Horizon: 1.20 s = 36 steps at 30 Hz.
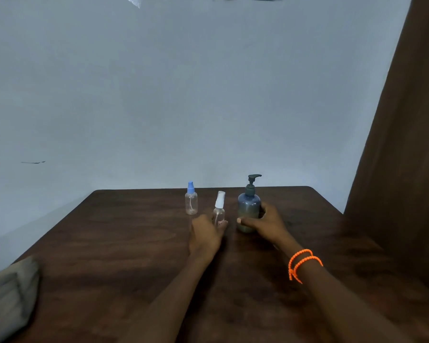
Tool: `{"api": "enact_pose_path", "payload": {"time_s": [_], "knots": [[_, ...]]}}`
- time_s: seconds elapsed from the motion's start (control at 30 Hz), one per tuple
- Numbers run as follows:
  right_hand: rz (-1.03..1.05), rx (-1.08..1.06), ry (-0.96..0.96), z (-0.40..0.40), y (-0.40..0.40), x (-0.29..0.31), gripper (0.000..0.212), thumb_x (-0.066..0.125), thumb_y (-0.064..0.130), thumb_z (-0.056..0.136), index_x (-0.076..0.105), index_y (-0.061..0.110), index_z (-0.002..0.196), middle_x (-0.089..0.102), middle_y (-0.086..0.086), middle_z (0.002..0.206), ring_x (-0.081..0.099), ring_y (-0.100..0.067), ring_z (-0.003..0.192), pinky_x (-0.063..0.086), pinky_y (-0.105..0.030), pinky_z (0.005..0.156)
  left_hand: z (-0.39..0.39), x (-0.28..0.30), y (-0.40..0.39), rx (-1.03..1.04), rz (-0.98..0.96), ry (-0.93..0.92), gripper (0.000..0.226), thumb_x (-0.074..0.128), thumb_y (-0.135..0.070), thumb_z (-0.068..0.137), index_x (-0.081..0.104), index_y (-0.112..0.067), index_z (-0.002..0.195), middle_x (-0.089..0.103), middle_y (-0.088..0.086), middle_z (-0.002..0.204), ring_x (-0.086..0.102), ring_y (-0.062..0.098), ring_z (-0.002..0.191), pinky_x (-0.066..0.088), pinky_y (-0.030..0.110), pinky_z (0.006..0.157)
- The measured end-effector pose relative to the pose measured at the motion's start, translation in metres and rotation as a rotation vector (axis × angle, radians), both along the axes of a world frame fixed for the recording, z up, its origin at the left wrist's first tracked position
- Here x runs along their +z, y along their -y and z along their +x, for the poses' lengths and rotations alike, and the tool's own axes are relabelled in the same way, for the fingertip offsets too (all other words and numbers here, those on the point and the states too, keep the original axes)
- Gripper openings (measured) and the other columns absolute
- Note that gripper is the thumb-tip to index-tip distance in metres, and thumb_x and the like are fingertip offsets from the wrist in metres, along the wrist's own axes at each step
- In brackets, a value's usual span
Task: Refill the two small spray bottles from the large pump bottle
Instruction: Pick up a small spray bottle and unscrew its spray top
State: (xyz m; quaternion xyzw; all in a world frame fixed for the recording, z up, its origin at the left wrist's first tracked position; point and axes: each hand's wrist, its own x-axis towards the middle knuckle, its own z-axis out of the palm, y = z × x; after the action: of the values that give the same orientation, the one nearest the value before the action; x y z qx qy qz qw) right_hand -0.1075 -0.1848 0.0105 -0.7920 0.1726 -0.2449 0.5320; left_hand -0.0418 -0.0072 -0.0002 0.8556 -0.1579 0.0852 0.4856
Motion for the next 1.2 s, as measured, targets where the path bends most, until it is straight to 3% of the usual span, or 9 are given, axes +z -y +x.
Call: {"api": "enact_pose_path", "payload": {"time_s": [0.23,0.47,0.6,0.7,0.77,0.83,0.9,0.97,1.2], "knots": [[-0.008,0.092,-0.007,-0.055,-0.024,-0.005,0.067,0.095,0.022,0.060,0.066,0.018,0.120,0.073,0.002,0.112,0.071,-0.016,0.102,0.059,-0.036,0.089,-0.055,-0.003,-0.037,-0.068,0.092,0.071,0.024,0.073,-0.046,0.078,0.065,-0.025,0.068,0.066,-0.007,0.063,0.066,0.011,0.063,0.050,0.027,0.056],[0.017,0.101,-0.014,-0.073,-0.036,0.000,0.073,0.094,0.029,0.056,0.065,0.019,0.122,0.073,0.002,0.114,0.070,-0.018,0.104,0.058,-0.038,0.091,-0.071,0.000,-0.057,-0.061,0.152,0.102,0.033,0.076,-0.055,0.076,0.070,-0.024,0.080,0.068,-0.008,0.067,0.065,0.009,0.065,0.052,0.029,0.059],[0.054,0.130,-0.005,-0.076,-0.037,0.000,0.067,0.096,0.022,0.060,0.066,0.018,0.120,0.074,0.000,0.113,0.071,-0.019,0.104,0.059,-0.041,0.093,-0.059,0.003,-0.072,-0.137,0.186,0.035,0.086,0.074,-0.086,0.047,0.070,-0.029,0.112,0.074,-0.008,0.093,0.068,0.009,0.085,0.060,0.036,0.075],[0.122,0.159,0.002,-0.080,-0.036,0.000,0.062,0.095,0.009,0.062,0.067,0.015,0.117,0.076,-0.002,0.110,0.073,-0.021,0.103,0.059,-0.042,0.092,-0.037,0.016,-0.095,-0.288,0.295,-0.063,0.124,0.080,-0.084,0.042,0.048,-0.025,0.146,0.071,-0.002,0.118,0.069,0.011,0.094,0.061,0.031,0.076],[0.149,0.195,-0.007,-0.082,-0.035,-0.002,0.066,0.096,0.007,0.060,0.067,0.015,0.119,0.076,-0.003,0.113,0.073,-0.021,0.104,0.059,-0.041,0.092,-0.011,0.028,-0.114,-0.366,0.290,-0.154,0.108,0.086,-0.070,0.054,0.052,-0.022,0.144,0.073,0.000,0.113,0.073,0.010,0.069,0.058,0.025,0.058],[0.169,0.213,0.014,-0.083,-0.033,0.001,0.072,0.096,0.009,0.058,0.066,0.016,0.123,0.075,-0.002,0.116,0.073,-0.020,0.106,0.058,-0.042,0.094,0.023,0.036,-0.131,-0.323,0.207,-0.164,0.076,0.087,-0.057,0.065,0.068,-0.017,0.126,0.076,0.000,0.103,0.071,0.009,0.058,0.056,0.023,0.055],[0.195,0.215,0.050,-0.081,-0.031,0.007,0.077,0.096,0.010,0.058,0.064,0.020,0.127,0.075,0.001,0.117,0.072,-0.020,0.108,0.057,-0.043,0.095,0.058,0.037,-0.135,-0.203,0.093,-0.086,0.052,0.085,-0.049,0.071,0.076,-0.015,0.109,0.077,-0.002,0.093,0.073,0.012,0.073,0.060,0.028,0.068],[0.220,0.200,0.083,-0.081,-0.033,0.014,0.077,0.095,0.008,0.058,0.063,0.024,0.127,0.074,0.004,0.118,0.071,-0.017,0.108,0.056,-0.041,0.094,0.087,0.030,-0.127,-0.108,0.003,-0.076,0.046,0.085,-0.037,0.077,0.074,-0.011,0.113,0.076,0.004,0.101,0.071,0.014,0.089,0.059,0.037,0.088],[0.221,0.184,0.105,-0.076,-0.036,0.009,0.077,0.093,0.004,0.061,0.062,0.022,0.129,0.075,0.005,0.118,0.072,-0.016,0.107,0.058,-0.038,0.092,0.130,0.003,-0.058,-0.184,-0.072,-0.147,0.097,0.093,-0.031,0.067,0.044,-0.017,0.150,0.055,0.006,0.147,0.054,0.023,0.132,0.043,0.032,0.106]]}}
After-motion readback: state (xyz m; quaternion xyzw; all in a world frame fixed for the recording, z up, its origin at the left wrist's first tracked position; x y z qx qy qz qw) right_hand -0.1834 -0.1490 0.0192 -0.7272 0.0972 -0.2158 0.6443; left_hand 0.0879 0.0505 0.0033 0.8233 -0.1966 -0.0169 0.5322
